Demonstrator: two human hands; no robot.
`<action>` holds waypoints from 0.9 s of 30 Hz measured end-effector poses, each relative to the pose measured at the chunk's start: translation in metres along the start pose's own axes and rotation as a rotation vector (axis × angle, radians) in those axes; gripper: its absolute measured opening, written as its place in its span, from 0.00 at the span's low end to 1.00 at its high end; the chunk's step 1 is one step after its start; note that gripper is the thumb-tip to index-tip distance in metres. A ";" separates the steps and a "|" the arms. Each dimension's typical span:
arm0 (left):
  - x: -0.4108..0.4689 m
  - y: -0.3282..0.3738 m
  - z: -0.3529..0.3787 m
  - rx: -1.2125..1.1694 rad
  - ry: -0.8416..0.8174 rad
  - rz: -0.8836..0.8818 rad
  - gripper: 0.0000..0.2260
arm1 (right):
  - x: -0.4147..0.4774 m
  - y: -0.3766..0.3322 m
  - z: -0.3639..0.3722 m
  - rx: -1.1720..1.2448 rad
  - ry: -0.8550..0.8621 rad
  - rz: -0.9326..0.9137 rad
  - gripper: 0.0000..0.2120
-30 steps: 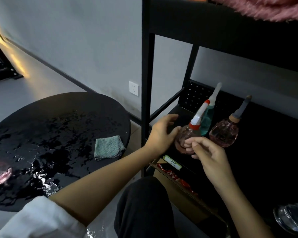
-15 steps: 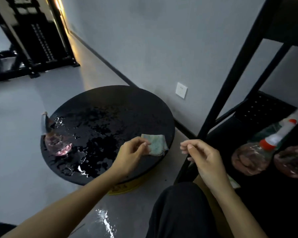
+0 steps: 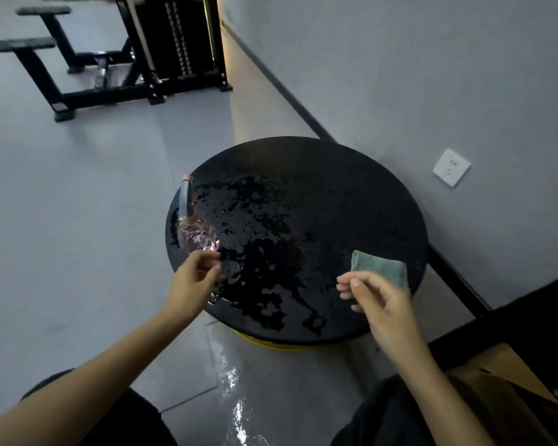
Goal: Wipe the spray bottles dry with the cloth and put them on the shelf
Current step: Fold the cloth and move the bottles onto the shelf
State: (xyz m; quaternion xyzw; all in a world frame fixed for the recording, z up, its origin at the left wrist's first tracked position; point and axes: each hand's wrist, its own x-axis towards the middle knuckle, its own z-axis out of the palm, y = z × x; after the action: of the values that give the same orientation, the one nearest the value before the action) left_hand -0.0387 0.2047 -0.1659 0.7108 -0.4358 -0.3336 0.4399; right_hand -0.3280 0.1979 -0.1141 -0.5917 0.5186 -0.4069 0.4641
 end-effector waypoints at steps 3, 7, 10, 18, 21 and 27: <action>0.029 -0.009 -0.021 0.066 0.126 -0.024 0.11 | 0.011 0.004 0.021 -0.015 -0.039 0.001 0.11; 0.060 -0.021 -0.035 0.162 0.198 -0.088 0.19 | 0.021 0.008 0.041 -0.020 -0.077 0.005 0.11; 0.071 -0.021 -0.035 0.193 0.179 -0.042 0.28 | 0.026 0.014 0.050 -0.032 -0.095 0.031 0.11; 0.105 -0.009 -0.035 0.040 0.059 -0.007 0.11 | 0.030 0.020 0.048 -0.043 -0.099 0.068 0.11; 0.101 -0.014 -0.034 0.072 0.087 0.031 0.09 | 0.029 0.018 0.046 -0.040 -0.093 0.063 0.11; 0.086 -0.020 -0.025 0.157 0.110 0.019 0.08 | 0.024 0.007 0.037 -0.032 -0.069 0.025 0.12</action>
State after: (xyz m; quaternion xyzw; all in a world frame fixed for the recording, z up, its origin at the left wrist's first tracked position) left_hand 0.0236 0.1395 -0.1817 0.7561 -0.4424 -0.2550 0.4093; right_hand -0.2906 0.1787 -0.1300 -0.6063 0.5158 -0.3723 0.4773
